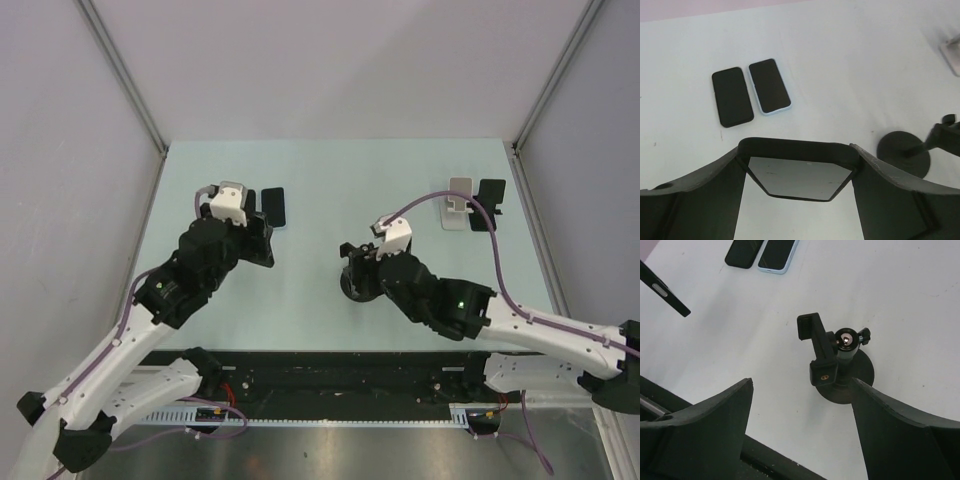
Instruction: Remove the phone from the phone stand
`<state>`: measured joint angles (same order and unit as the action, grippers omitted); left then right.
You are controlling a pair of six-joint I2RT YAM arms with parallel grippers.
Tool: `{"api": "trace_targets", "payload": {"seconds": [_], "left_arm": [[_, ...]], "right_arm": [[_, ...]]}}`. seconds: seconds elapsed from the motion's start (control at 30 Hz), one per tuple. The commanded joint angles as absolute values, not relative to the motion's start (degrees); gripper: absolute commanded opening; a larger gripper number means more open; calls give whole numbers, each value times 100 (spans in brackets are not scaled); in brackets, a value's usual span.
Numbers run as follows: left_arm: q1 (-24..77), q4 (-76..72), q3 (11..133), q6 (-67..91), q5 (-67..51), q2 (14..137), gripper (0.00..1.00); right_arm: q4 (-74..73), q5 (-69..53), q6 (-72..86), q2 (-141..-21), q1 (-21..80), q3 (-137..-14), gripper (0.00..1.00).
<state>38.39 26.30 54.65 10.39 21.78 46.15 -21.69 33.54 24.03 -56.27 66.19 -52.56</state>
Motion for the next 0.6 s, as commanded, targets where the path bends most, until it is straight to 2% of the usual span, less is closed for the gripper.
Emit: {"api": "trace_targets", "payload": {"seconds": [0.0, 0.2, 0.57], "left_arm": [[3534, 2382, 5318, 879, 2198, 4667, 0], [3393, 2303, 5080, 817, 2136, 4491, 0], [3331, 2233, 4992, 765, 2083, 4351, 0]], "right_arm": [[-2855, 4490, 3040, -6326, 6873, -5844, 82], [-2831, 5282, 3270, -6723, 6908, -5906, 75], [-2259, 5458, 3094, -7365, 6917, -5959, 65]]}}
